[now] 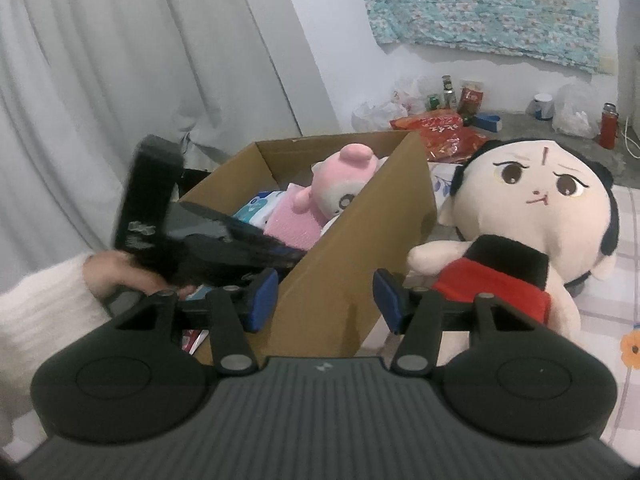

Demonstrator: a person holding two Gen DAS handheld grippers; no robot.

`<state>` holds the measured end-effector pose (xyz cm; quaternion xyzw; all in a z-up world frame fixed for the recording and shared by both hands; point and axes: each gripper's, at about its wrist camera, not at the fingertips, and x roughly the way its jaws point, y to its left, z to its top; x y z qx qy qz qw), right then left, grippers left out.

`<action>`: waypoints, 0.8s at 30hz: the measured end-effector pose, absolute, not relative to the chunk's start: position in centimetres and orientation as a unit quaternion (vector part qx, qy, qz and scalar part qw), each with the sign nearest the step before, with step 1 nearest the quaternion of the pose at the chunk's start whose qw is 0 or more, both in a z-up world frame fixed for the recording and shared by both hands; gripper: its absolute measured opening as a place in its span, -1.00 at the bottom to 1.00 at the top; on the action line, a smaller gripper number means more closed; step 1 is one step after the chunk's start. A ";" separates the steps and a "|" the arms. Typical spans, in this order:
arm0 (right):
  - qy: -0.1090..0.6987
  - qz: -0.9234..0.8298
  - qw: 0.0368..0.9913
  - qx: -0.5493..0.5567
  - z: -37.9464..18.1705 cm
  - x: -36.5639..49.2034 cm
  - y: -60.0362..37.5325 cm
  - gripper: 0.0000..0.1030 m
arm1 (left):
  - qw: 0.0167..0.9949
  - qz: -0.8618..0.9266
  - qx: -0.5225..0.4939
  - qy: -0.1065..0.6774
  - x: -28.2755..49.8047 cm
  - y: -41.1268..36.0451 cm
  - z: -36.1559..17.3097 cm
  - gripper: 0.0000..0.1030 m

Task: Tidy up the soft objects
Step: 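Move the right tool to the green scrunchie while the left tool approaches the gold box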

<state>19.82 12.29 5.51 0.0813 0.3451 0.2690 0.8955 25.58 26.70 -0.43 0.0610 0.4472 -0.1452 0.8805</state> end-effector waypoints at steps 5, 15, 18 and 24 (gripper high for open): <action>0.338 0.258 0.903 0.065 7.0 17.0 10.1 0.03 | 0.868 -0.113 0.077 0.477 25.4 26.0 -0.2 -0.83; 0.354 0.183 0.916 0.050 7.2 9.4 -0.7 0.13 | 0.908 -0.118 0.098 0.389 14.2 21.1 10.8 -0.31; 0.356 0.139 0.923 0.049 6.6 8.2 -4.7 0.17 | 0.914 -0.162 0.078 0.365 12.6 16.9 12.4 -0.24; 0.326 0.088 0.940 0.056 5.4 8.8 -11.5 0.29 | 0.899 -0.245 0.081 0.352 13.2 7.0 9.7 0.03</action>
